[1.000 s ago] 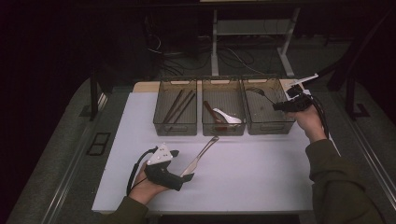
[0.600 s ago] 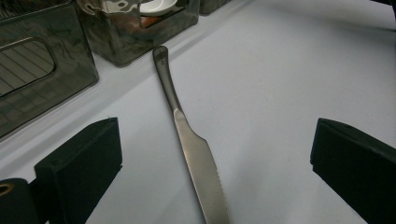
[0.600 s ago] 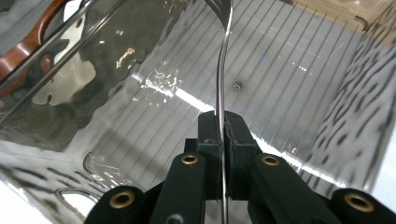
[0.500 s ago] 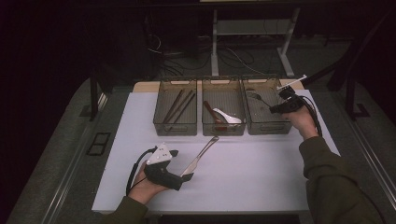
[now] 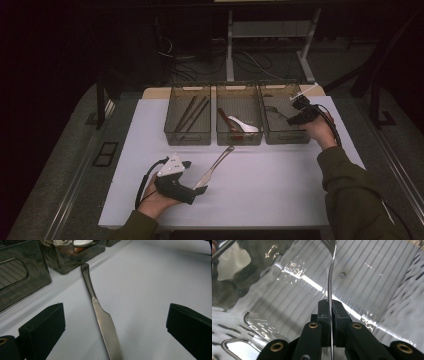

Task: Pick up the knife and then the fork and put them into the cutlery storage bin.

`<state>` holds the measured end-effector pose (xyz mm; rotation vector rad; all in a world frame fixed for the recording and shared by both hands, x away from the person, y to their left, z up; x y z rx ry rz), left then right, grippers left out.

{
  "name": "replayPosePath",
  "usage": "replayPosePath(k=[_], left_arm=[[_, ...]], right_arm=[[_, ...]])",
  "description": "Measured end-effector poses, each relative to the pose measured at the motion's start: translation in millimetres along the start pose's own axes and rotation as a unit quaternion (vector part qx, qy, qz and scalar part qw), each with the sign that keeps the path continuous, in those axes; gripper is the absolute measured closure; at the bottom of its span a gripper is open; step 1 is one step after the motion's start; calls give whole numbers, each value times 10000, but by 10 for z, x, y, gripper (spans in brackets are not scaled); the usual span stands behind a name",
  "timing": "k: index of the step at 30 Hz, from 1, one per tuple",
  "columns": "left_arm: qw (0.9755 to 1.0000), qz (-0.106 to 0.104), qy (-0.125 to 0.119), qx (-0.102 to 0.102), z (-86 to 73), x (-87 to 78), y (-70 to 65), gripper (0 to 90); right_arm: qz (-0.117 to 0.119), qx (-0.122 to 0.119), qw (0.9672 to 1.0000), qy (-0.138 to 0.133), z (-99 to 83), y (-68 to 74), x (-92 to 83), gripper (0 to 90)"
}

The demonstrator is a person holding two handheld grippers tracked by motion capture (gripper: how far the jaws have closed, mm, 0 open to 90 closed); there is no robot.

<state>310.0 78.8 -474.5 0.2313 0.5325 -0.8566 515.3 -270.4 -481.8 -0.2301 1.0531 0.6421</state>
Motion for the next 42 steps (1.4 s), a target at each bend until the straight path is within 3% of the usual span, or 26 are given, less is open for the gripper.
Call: replayPosePath(k=[12, 23, 27, 33, 42], left_arm=[[10000, 1, -1, 2, 2, -1, 0, 10], [10000, 9, -2, -8, 2, -2, 1, 10], [10000, 8, 8, -2, -1, -3, 4, 10], [10000, 17, 18, -3, -6, -3, 11, 11], [10000, 62, 77, -2, -21, 3, 29, 15]], right_arm=[[-83, 2, 10000, -10, 4, -11, -10, 813], [5, 198, 9987, -477, 66, -43, -125, 670], [146, 335, 9954, -881, 124, -46, -233, 581], [533, 500, 9868, -1443, 178, 36, -441, 479], [806, 186, 9749, -2068, 122, 302, -733, 352]])
Point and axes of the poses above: each handheld gripper's, and its own axes: x roughly forward along the jaws, z roughly out of its top, y roughly to its left, the point moved 9 cm from there along x, roughly forward along the jaws, and after that the axes turned 8 degrees about z, right-handed, at the moved point
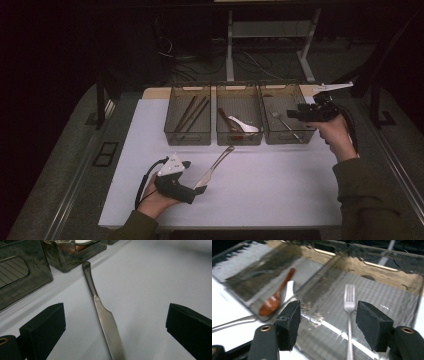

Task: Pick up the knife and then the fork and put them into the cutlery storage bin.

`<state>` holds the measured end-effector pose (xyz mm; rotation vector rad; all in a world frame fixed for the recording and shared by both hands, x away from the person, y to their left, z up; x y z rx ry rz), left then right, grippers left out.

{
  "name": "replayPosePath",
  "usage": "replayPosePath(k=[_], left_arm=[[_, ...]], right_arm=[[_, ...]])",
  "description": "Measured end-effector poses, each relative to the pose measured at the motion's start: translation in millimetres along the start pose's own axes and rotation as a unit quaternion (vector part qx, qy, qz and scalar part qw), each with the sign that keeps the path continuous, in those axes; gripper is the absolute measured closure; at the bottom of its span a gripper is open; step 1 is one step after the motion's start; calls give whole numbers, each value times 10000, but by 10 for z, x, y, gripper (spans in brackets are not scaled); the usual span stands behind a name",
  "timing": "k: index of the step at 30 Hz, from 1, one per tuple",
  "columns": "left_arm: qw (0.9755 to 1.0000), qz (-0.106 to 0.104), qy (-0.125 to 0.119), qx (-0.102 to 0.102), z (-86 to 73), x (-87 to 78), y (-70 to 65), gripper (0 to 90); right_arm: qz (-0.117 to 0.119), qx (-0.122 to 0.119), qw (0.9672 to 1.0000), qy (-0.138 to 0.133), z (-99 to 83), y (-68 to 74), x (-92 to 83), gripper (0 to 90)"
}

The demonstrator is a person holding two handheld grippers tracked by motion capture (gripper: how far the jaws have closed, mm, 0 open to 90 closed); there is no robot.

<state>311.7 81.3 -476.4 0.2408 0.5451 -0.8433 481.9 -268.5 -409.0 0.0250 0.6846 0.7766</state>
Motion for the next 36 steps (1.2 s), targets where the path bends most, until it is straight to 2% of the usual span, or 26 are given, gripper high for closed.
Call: replayPosePath(k=[5, 10, 13, 18, 22, 26, 30, 36], left_arm=[[10000, 56, 29, -50, -10, 6, 17, 21], [9999, 71, 58, -46, -14, 9, 17, 26], [9999, 87, 53, -61, -12, 11, 21, 29], [9999, 120, 89, -75, -18, 19, 35, 39], [9998, 174, 99, -66, -17, 30, 47, 63], [9995, 268, 131, -81, -9, 53, 69, 132], [9992, 342, 163, -89, 14, 89, 107, 177], [9988, 436, 153, -172, 80, 143, 170, 303]], right_arm=[[200, -168, 9994, -231, -105, 197, -124, 339], [438, -193, 9979, -445, -242, 399, -232, 311], [538, -248, 9971, -472, -344, 500, -254, 295], [560, -278, 9971, -427, -602, 634, -251, 274], [475, -313, 9975, -419, -786, 705, -250, 270], [528, -279, 9975, -386, -980, 778, -257, 260], [430, -263, 9982, -321, -1168, 801, -250, 249], [343, -435, 9983, -190, -1389, 899, -242, 234]])
Point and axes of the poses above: each handheld gripper's, and its own axes: x roughly forward along the jaws, z roughly out of its top, y roughly to its left, the point moved 9 cm from there along x, roughly forward along the jaws, and after that the axes turned 8 degrees about z, right-handed, at the moved point
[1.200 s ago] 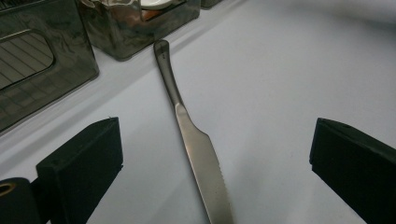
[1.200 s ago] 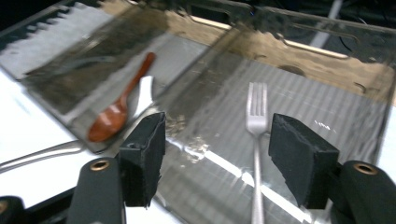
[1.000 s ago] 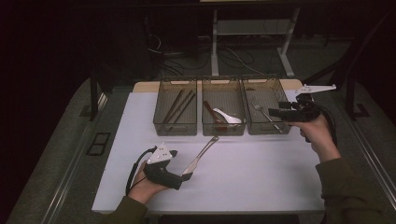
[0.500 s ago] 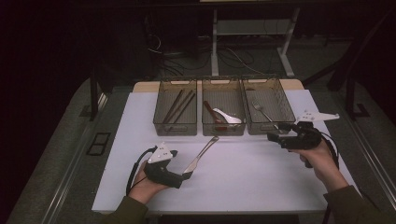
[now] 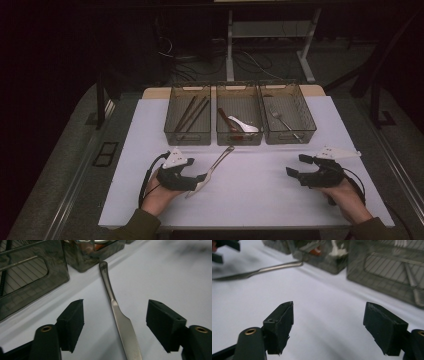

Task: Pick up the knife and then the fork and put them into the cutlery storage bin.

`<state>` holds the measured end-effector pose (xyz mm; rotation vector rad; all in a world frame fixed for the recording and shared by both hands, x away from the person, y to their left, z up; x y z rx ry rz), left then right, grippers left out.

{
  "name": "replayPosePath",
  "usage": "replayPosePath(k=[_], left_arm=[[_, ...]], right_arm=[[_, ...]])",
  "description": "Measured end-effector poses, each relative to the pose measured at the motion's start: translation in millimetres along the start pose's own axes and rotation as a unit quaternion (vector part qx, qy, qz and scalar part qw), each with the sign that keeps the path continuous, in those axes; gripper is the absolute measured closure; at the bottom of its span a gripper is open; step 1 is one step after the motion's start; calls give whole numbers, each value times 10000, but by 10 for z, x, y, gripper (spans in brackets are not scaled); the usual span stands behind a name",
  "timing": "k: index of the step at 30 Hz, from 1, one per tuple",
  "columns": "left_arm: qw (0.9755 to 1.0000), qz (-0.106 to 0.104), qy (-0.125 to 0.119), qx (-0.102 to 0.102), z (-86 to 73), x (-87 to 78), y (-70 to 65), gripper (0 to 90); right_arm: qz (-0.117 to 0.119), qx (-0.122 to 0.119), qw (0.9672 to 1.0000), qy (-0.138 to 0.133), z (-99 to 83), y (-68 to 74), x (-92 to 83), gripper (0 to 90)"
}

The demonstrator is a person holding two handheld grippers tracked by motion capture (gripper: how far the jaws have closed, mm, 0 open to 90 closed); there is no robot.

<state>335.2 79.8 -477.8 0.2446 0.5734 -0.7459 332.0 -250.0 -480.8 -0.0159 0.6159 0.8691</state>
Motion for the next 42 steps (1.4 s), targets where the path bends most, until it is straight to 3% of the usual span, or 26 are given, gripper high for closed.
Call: replayPosePath(k=[4, 9, 14, 23, 28, 36, 42], left_arm=[[10000, 68, 35, -50, 50, 72, 35, 369], [9996, 101, 175, -179, 98, 228, 17, 473], [9991, 173, 343, -182, 157, 405, -20, 541], [9969, 226, 752, -78, 109, 650, -90, 654], [9956, 250, 903, 18, 57, 685, -90, 706], [9948, 376, 938, 125, 45, 690, -127, 768], [9947, 383, 921, 231, 46, 689, -134, 791]], right_arm=[[24, -217, 9996, 155, -103, 121, 33, 202], [34, -320, 9993, 190, -135, 197, 45, 201], [7, -275, 9995, 165, -131, 180, 41, 201], [-24, -190, 9998, 104, -126, 141, 16, 202], [-27, -197, 9998, 85, -119, 140, 9, 202], [-22, -171, 9998, 72, -114, 135, 4, 202], [137, -104, 9998, 137, -126, 143, 22, 178]])
Point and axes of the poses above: each handheld gripper's, and its own axes: x roughly forward along the jaws, z roughly out of its top, y roughly to its left, the point moved 9 cm from there along x, roughly forward along the jaws, and after that the axes turned 8 degrees about z, right-handed, at the moved point
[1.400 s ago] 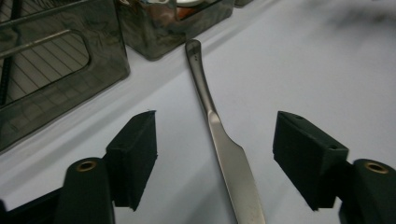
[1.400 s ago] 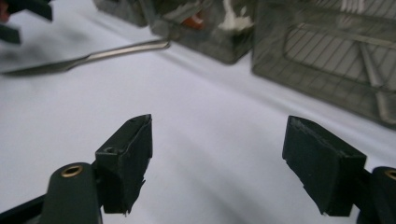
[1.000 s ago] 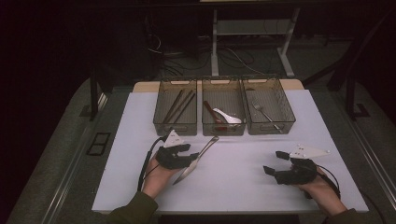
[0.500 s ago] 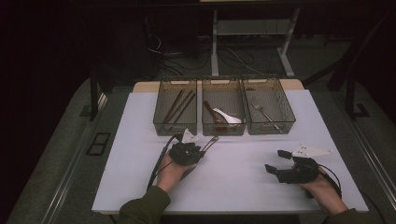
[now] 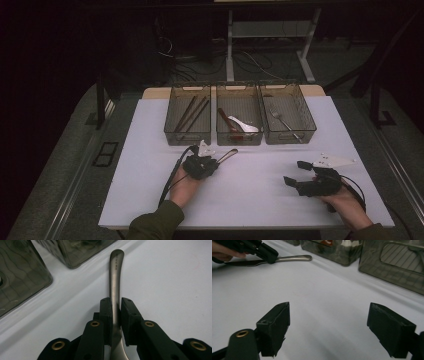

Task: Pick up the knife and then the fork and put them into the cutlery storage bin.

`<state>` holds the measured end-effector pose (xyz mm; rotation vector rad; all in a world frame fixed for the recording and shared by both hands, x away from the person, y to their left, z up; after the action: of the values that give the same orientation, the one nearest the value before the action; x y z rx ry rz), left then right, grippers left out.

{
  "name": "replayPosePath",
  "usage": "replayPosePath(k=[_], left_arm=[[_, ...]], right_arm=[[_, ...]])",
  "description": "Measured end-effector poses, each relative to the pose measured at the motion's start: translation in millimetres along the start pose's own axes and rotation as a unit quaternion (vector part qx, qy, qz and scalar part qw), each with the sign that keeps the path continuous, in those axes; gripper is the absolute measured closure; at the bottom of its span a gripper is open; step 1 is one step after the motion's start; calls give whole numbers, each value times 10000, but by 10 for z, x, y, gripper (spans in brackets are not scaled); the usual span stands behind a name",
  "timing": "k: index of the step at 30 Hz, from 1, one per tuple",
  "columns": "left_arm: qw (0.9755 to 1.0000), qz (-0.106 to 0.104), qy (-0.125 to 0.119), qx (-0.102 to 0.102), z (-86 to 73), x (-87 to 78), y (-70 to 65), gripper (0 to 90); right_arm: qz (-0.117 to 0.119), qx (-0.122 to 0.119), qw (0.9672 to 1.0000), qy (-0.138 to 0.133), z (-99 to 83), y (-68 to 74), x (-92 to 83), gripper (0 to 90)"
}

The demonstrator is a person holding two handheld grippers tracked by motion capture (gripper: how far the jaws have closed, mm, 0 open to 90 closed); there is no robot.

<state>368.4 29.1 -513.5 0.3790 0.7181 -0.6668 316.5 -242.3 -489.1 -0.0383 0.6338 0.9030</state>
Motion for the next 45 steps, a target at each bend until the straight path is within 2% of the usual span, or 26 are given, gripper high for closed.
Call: replayPosePath(k=[7, 14, 19, 22, 23, 27, 31, 34, 37, 38, 39, 40, 41, 42, 44, 45], left_arm=[[9998, -158, 27, 84, -4, -19, 15, 793], [9987, -436, -24, 271, 20, -92, -25, 793], [9969, -642, -74, 442, 54, -144, -76, 793], [9949, -835, -126, 550, 84, -191, -135, 793], [9939, -879, -115, 650, 90, -207, -150, 793], [9897, -1134, -229, 846, 136, -257, -262, 793], [9836, -1433, -359, 1036, 188, -314, -394, 793], [9778, -1663, -413, 1209, 217, -352, -502, 793], [9724, -1850, -484, 1334, 243, -382, -612, 792], [9694, -1889, -499, 1489, 251, -389, -629, 792], [9679, -1931, -520, 1525, 260, -400, -663, 792], [9652, -1963, -517, 1651, 265, -410, -680, 792], [9631, -2027, -507, 1695, 268, -423, -714, 792], [9624, -2080, -552, 1657, 280, -431, -760, 792], [9587, -2131, -541, 1805, 288, -445, -810, 792], [9580, -2149, -541, 1819, 292, -447, -830, 792]], right_arm=[[318, 97, 9994, 139, -27, 43, 38, 153], [687, 12, 9969, 384, -42, 117, 53, 153], [900, -71, 9949, 439, -1, 154, 23, 145], [1103, -201, 9917, 625, 35, 169, 2, 146], [1145, -249, 9908, 674, 57, 169, 1, 146], [1401, -372, 9859, 836, 166, 204, 14, 148], [1560, -608, 9808, 996, 263, 256, 70, 150], [1757, -738, 9760, 1056, 359, 304, 137, 152], [1961, -894, 9693, 1183, 446, 367, 221, 152], [2043, -944, 9664, 1241, 469, 390, 250, 153], [2110, -966, 9640, 1302, 492, 415, 278, 153], [2181, -986, 9615, 1352, 513, 443, 306, 154], [2242, -1046, 9587, 1405, 532, 464, 335, 158], [2331, -1082, 9553, 1461, 546, 493, 363, 174], [2467, -1228, 9479, 1596, 565, 532, 417, 194], [2577, -1312, 9425, 1676, 568, 556, 454, 211]])
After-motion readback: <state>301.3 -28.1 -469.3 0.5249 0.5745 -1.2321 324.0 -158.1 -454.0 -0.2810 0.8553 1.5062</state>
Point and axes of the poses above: each handheld gripper's, and its own axes: x roughly forward along the jaws, z roughly out of its top, y roughly to its left, the point moved 9 cm from there along x, roughly forward along the jaws, and after that the axes turned 8 degrees about z, right-handed, at the moved point
